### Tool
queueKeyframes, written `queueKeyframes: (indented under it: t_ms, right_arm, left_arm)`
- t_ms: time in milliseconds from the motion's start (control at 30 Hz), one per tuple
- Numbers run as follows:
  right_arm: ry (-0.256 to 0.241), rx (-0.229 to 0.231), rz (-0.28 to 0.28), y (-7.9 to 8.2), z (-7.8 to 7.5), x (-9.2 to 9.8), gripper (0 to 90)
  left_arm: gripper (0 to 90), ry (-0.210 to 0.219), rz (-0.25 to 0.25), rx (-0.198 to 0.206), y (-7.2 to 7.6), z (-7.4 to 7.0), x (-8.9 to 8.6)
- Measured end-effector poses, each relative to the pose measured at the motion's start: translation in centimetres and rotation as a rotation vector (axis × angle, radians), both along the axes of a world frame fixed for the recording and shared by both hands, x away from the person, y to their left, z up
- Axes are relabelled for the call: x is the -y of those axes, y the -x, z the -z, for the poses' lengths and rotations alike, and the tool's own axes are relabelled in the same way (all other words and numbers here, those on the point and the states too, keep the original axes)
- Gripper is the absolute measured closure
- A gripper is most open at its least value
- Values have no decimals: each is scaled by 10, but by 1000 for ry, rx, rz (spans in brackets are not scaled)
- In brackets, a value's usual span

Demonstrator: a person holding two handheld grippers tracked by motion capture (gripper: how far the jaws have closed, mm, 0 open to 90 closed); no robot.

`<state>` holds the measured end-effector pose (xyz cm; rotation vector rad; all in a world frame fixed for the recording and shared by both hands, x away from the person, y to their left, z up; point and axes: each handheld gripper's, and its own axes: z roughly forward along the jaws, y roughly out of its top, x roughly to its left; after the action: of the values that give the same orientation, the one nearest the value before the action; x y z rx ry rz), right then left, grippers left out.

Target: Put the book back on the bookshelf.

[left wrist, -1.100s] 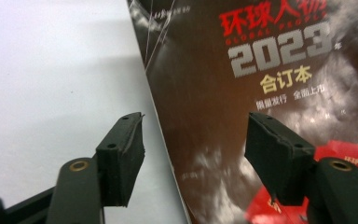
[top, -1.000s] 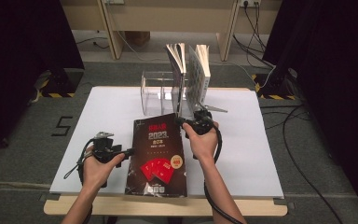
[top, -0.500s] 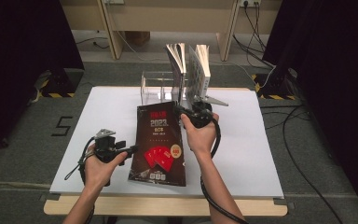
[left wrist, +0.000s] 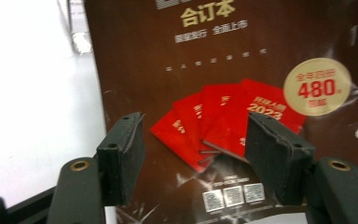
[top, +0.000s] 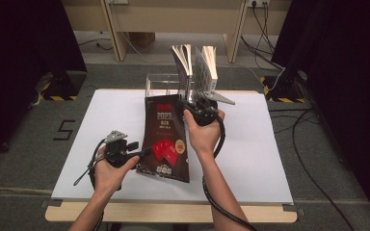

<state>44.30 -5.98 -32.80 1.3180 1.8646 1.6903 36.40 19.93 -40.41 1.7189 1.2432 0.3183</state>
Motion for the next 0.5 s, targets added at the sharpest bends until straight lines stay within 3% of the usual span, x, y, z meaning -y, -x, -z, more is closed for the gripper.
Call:
queueKeyframes:
  t_ms: [267, 500]
  right_arm:
    - [3, 18, 16, 0, -6, -4, 877]
    - [11, 41, 38, 1, -8, -8, 877]
  left_arm:
    - [370, 25, 0, 38, 2, -9, 8]
    - [370, 29, 0, 32, 1, -9, 11]
